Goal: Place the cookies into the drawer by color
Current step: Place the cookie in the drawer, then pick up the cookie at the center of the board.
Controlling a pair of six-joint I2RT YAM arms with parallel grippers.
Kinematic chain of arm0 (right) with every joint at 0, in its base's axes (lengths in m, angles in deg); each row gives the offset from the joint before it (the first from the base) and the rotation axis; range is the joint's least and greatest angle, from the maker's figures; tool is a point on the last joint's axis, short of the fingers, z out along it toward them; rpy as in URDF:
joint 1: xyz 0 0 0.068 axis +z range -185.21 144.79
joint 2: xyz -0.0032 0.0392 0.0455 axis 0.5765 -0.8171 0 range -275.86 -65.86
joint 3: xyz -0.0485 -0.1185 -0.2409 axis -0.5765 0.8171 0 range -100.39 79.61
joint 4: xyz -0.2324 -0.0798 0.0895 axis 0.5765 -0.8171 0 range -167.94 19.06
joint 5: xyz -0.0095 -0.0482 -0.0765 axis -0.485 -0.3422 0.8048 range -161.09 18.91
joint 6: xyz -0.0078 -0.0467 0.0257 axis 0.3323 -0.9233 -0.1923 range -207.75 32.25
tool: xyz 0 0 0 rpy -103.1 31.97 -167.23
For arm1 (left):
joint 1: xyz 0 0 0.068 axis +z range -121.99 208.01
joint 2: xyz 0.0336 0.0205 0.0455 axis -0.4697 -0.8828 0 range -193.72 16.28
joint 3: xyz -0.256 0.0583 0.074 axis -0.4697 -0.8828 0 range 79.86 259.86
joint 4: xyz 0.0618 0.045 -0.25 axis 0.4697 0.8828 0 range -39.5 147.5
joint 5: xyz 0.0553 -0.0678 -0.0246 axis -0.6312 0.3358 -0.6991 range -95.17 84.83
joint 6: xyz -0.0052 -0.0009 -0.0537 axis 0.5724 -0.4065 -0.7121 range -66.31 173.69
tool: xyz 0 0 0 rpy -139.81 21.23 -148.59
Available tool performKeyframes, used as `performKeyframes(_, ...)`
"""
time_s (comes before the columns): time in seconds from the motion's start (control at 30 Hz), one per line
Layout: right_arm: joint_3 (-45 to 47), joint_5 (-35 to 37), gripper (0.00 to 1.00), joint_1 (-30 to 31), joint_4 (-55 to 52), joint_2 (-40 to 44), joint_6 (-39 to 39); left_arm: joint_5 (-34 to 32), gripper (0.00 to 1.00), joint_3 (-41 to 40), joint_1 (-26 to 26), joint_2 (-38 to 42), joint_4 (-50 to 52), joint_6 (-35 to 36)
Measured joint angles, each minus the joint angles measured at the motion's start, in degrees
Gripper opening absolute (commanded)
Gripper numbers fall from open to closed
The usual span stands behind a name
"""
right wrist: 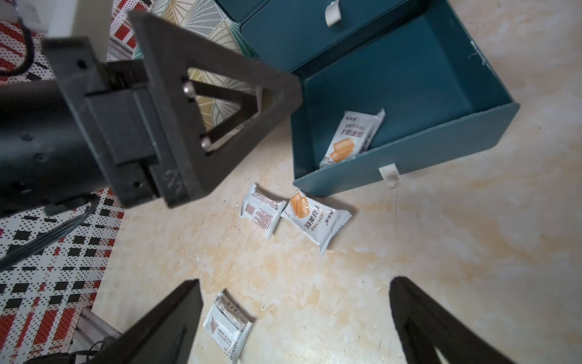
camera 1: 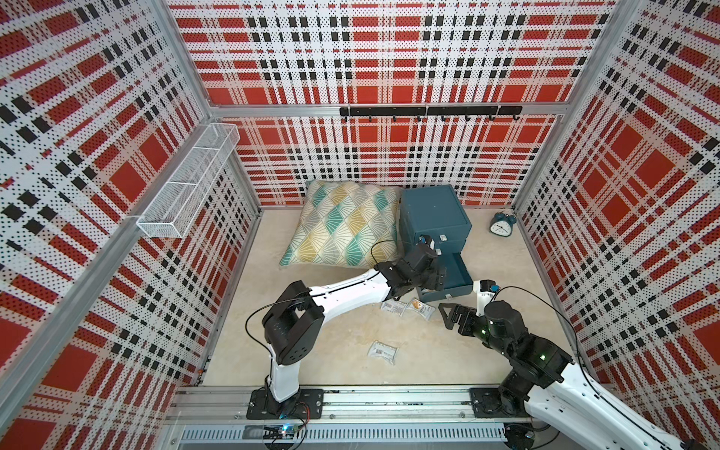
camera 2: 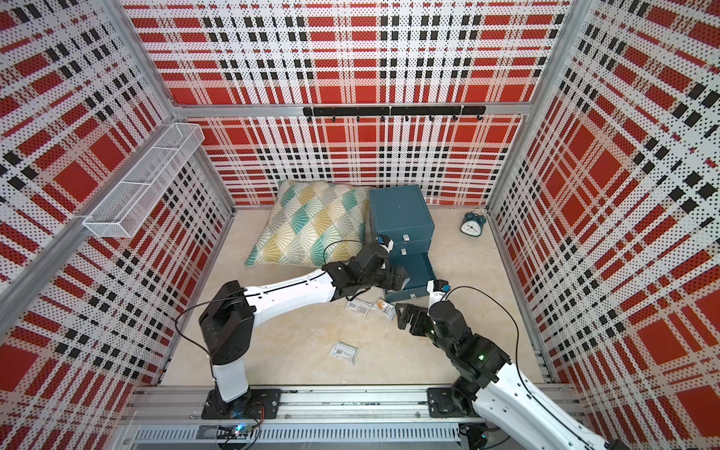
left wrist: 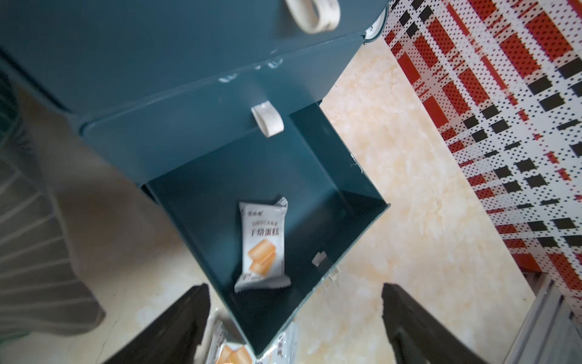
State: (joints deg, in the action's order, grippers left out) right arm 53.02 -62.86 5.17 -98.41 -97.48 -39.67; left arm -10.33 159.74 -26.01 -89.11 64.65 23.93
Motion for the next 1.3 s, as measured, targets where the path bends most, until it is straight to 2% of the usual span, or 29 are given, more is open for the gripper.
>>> performKeyframes(0.23, 3.0, -3.1, 0.97, -0.6, 4.1, 1.0, -1.5, 0.3, 0.99, -12.6, 0.0, 14.1, -4.0, -1.1)
performKeyframes(0.5, 6.8, -8.2, 0.80, -3.9, 9.6, 0.7, -0.8, 2.9, 1.00, -26.2, 0.3, 27.6, -9.1, -1.4)
performKeyframes(0.73, 10.5, -13.0, 0.66, -8.2, 15.6, -4.6, 2.0, 6.3, 0.96, -37.3, -0.1, 36.3, -13.7, -1.3)
performKeyframes(0.93, 11.6, -15.2, 0.52, -9.0, 21.2, -12.4, 4.3, 5.6, 0.94, -42.8, -4.2, 39.0, -15.5, -1.7)
performKeyframes(1.1, 12.1, -16.2, 0.48, -9.0, 27.0, -19.9, 5.7, 3.5, 0.89, -45.1, -8.2, 39.0, -16.6, -1.9)
performKeyframes(1.3, 13.4, -16.9, 0.44, -9.0, 33.5, -27.1, 7.0, 2.4, 0.87, -46.9, -11.1, 38.4, -17.8, -1.8)
